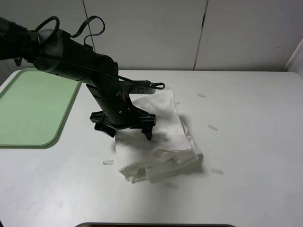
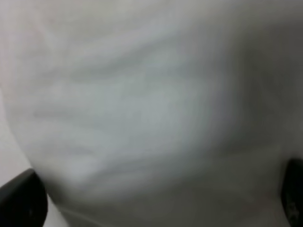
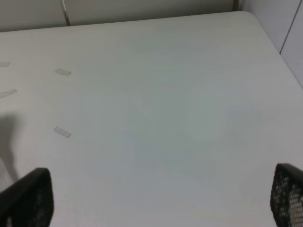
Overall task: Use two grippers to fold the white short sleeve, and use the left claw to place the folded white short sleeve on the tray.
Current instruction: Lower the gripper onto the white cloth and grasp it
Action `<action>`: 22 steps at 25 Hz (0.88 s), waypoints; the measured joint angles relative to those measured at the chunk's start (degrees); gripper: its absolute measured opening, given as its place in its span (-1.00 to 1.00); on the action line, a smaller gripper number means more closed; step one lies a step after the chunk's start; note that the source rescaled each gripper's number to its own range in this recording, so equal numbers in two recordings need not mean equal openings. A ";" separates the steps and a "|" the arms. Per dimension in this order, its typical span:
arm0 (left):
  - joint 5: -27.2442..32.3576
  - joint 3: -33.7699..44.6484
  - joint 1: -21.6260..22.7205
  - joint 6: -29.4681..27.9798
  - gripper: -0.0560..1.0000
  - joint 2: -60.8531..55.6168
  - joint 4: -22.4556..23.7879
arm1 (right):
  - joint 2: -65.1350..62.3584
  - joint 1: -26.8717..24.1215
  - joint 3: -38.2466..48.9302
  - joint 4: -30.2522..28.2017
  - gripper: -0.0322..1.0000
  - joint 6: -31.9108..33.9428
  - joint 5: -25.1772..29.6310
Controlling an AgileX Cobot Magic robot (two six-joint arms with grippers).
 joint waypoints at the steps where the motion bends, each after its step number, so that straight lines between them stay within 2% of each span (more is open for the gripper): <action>1: 0.00 0.00 -0.19 -0.25 0.98 0.00 0.05 | 0.00 0.00 0.00 0.00 1.00 0.00 0.00; 22: 0.07 0.00 -0.66 -1.66 0.92 1.89 -1.17 | 0.00 0.00 0.00 0.00 1.00 0.00 0.00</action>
